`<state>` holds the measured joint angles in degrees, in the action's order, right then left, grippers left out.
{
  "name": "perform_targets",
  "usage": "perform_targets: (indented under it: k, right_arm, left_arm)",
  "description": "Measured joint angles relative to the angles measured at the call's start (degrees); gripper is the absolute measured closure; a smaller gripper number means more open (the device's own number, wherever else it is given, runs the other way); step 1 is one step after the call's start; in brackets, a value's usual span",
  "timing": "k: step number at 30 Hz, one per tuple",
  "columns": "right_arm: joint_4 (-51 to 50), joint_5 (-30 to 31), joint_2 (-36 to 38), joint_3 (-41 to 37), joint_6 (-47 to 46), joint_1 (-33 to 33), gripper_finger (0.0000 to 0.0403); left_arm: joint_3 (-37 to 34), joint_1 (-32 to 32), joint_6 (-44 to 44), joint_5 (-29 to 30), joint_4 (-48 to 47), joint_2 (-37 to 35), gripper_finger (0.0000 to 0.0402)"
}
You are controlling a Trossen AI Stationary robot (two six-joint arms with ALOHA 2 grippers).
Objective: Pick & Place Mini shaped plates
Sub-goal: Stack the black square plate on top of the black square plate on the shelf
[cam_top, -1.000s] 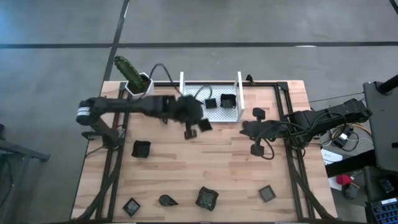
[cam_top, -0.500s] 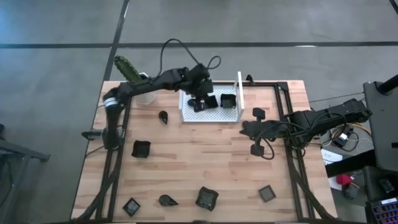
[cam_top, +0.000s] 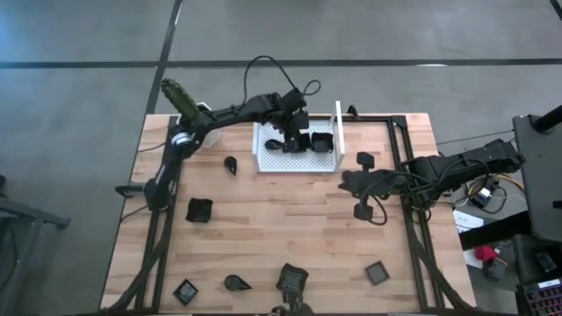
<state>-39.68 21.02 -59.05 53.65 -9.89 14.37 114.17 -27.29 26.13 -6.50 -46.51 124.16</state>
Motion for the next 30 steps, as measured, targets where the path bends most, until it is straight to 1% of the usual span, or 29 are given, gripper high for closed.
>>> perform_targets:
  k: [15,21,30]
  right_arm:
    - [-0.02,0.00,0.00,0.02,0.00,-0.01,0.0394]
    - [-0.02,0.01,0.00,0.02,0.00,-0.01,0.0394]
    - [-0.03,0.00,0.00,0.02,0.00,0.00,0.0394]
  left_arm:
    - [-0.09,-0.16,0.79,0.18,-0.19,3.08,0.0401]
    - [-0.17,-0.27,1.18,2.70,-0.15,4.32,0.0401]
    - [-0.17,-0.55,1.89,2.97,-0.49,4.31,0.0401]
